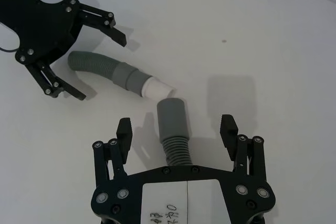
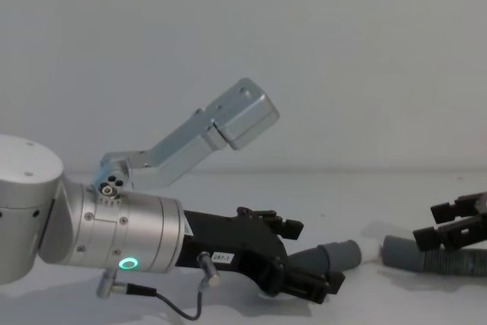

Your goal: Use both hands to pick up one end of the pipe from the table, align the ends, and insert them.

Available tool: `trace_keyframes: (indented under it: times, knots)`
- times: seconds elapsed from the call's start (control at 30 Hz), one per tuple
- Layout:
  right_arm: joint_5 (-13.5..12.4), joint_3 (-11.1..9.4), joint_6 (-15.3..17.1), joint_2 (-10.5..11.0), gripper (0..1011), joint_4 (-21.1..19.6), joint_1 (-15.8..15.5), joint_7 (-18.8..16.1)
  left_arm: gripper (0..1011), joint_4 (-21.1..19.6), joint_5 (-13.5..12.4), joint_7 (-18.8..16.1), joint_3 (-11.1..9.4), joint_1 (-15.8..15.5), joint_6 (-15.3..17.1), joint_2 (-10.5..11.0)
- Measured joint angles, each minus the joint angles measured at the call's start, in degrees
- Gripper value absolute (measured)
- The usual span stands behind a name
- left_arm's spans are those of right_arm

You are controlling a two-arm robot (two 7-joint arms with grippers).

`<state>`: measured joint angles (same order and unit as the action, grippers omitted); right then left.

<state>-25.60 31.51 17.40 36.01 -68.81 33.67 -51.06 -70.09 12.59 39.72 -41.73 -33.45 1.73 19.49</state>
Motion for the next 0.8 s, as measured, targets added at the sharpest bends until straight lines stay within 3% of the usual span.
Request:
trace_keyframes:
  times: [0.8]
  knots:
    - [-0.23, 1.72, -0.1, 0.38, 1002, 2.86, 0.99, -0.07, 1001, 1.98, -0.64, 0.32, 0.13, -0.43, 0.33, -1.53]
